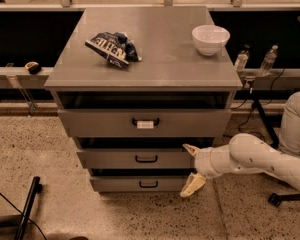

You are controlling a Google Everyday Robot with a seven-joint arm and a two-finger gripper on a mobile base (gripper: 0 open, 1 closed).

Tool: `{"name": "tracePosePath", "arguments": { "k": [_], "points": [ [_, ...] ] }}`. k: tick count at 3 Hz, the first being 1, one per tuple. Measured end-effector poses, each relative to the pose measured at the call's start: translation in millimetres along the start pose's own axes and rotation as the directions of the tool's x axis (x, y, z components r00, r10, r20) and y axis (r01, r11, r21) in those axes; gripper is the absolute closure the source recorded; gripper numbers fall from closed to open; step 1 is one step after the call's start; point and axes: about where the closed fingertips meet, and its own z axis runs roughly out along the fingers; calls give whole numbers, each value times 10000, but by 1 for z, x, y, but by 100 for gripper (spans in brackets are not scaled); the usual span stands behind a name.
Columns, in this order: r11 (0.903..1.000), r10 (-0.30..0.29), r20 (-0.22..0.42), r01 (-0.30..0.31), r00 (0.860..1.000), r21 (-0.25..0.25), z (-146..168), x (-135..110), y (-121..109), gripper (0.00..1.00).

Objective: Open middle drawer

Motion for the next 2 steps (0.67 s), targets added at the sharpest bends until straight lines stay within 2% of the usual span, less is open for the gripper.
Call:
{"name": "tracePosePath", "arguments": {
  "k": [1,2],
  "points": [
    [9993,285,353,-277,9990,-232,54,-1,-14,0],
    [9989,434,384,-427,9983,-189,76,4,-36,0]
  ]
}}
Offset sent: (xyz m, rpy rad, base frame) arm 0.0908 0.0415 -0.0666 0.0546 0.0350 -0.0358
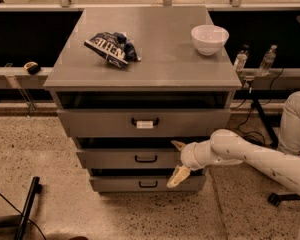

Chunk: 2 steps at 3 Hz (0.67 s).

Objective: Open middle drawer

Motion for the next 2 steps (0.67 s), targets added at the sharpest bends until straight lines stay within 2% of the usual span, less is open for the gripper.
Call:
{"name": "tracePosePath", "arguments": {
  "k": [1,2],
  "points": [
    [9999,122,-81,-121,9999,13,12,6,-23,0],
    [9996,252,-352,-256,9991,-98,26,18,-31,18]
  ]
}}
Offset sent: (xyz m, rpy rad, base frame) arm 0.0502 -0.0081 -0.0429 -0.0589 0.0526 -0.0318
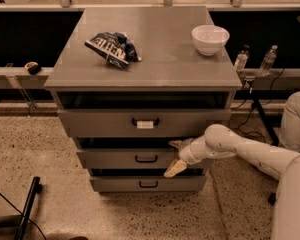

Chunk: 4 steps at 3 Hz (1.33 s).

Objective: Open middle drawer

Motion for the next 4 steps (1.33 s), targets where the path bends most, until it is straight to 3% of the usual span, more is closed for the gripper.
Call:
{"name": "tracePosePath", "arguments": {
  "k": [1,2,3,4],
  "points": [
    [9998,182,-53,-182,9998,-124,11,9,6,42],
    [9998,181,-52,-182,9998,-123,8,6,5,48],
    [9998,181,-52,-182,9998,-123,5,3,4,45],
    [9993,-300,317,308,9990,-231,-4,-9,37,47]
  ]
}}
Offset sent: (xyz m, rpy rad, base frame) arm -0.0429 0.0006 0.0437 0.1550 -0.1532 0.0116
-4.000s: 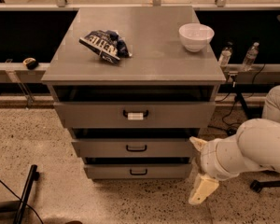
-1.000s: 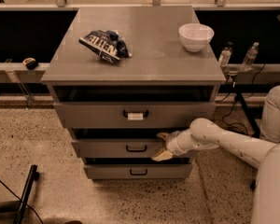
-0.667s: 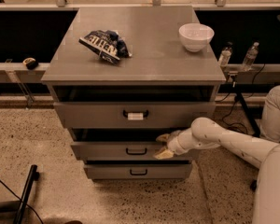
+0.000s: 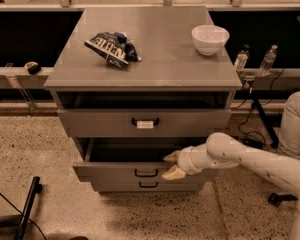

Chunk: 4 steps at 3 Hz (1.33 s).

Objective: Open middle drawer

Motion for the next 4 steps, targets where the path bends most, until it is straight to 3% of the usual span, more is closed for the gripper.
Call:
{"name": "tracePosePath", "arguments": {
  "k": [1,2,3,4],
  "points": [
    [9958,-895,441,903,9950,-161,-23,-24,62,41],
    [9906,-1278,432,1296,9909,-431,-41,-31,118,38],
    [9865,-1599,191,1605,9870,-334,-58,-38,139,24],
    [9873,-1572,-74,1570,9875,-241,-64,-37,128,16]
  ]
}}
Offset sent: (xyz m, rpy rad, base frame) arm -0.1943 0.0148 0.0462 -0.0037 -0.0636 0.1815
